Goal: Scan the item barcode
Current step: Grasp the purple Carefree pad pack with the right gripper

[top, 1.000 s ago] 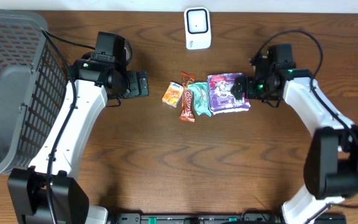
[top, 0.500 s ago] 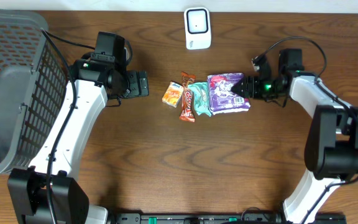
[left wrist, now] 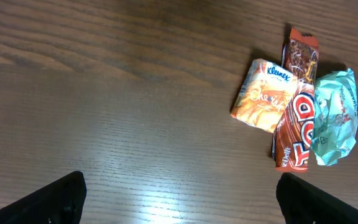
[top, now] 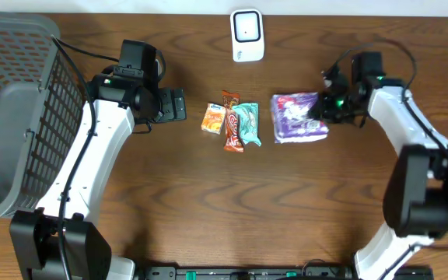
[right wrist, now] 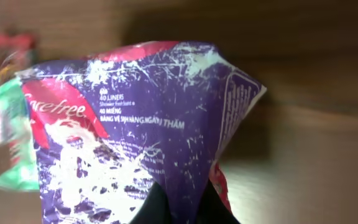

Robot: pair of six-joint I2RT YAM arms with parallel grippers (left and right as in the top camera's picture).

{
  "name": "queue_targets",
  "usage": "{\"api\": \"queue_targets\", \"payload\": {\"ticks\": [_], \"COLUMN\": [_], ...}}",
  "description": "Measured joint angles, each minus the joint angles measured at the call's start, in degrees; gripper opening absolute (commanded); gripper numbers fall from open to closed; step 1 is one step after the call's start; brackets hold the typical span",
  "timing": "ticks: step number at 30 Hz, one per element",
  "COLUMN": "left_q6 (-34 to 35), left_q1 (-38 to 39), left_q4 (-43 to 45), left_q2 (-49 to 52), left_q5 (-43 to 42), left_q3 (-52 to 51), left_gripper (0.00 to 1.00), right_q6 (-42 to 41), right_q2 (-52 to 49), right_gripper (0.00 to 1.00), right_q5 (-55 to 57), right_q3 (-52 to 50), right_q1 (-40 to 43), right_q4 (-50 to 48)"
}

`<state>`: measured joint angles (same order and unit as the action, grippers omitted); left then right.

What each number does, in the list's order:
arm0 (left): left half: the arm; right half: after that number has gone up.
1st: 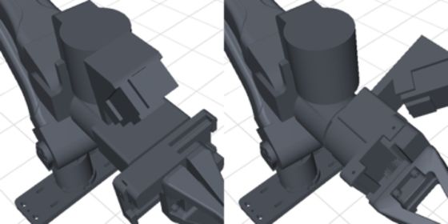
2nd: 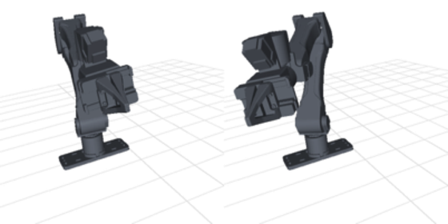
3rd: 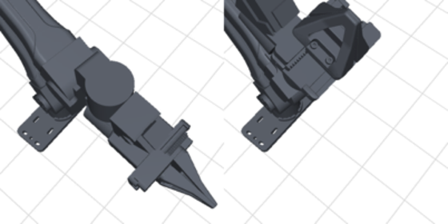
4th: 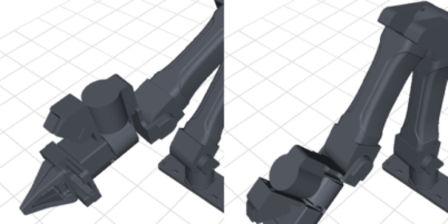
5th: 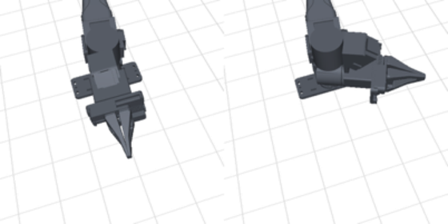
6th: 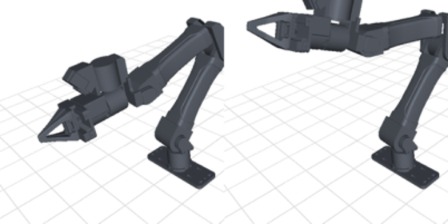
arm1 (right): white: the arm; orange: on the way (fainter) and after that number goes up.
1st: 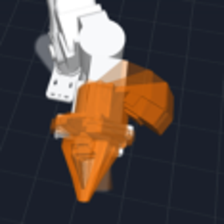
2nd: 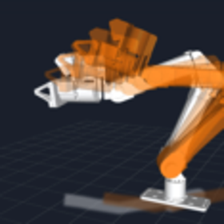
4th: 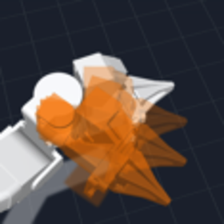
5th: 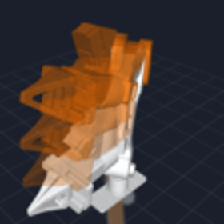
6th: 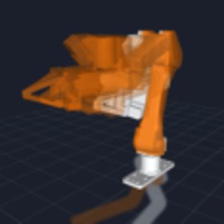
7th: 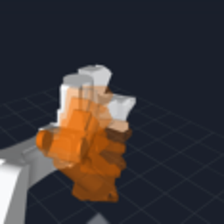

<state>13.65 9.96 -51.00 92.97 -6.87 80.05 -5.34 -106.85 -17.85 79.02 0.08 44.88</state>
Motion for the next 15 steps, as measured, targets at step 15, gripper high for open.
{"api": "queue_targets", "payload": {"ticks": [15], "left_q6": [0.00], "left_q1": [0.00], "left_q4": [0.00], "left_q2": [0.00], "left_q5": [0.02], "left_q3": [0.00], "left_gripper": [0.98], "right_q6": [-13.57], "right_q2": [0.55], "right_gripper": [0.05], "right_q5": [63.52], "right_q3": [1.07], "right_q1": [-18.73], "right_q4": [7.78]}}
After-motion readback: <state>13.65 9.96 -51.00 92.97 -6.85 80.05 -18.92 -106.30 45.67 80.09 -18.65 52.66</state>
